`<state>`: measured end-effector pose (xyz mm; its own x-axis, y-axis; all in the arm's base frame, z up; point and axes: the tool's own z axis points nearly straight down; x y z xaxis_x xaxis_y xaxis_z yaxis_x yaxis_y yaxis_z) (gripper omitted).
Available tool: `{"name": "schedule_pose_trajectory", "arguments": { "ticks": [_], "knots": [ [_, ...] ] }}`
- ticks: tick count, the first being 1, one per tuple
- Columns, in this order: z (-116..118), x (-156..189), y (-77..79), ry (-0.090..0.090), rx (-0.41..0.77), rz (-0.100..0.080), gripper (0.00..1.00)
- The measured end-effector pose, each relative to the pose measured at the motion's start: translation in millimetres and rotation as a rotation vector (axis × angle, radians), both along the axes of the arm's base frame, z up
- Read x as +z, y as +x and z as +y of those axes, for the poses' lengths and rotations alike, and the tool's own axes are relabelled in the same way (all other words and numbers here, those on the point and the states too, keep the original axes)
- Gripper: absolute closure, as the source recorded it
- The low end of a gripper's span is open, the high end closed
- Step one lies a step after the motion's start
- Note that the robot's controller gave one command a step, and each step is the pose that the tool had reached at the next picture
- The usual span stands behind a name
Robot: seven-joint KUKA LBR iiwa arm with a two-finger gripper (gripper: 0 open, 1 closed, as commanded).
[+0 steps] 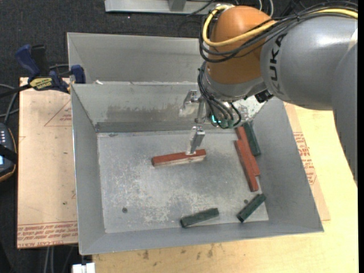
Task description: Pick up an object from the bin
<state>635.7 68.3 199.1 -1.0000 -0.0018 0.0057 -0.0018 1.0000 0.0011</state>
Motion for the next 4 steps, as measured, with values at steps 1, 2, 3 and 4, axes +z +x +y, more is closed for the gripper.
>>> {"name": "schedule_pose_trajectory", "arguments": {
  "ticks": [1, 2, 3, 4],
  "knots": [
    [0, 4, 1.6, 0.000, -0.001, -0.007, 0.00],
    [-19, -67, -9.7, 0.000, 0.045, -0.011, 0.00],
    [-24, -115, -12.7, 0.000, 0.056, -0.003, 0.00],
    [-14, -66, -1.7, 0.001, 0.011, -0.010, 0.00]
  ]
}}
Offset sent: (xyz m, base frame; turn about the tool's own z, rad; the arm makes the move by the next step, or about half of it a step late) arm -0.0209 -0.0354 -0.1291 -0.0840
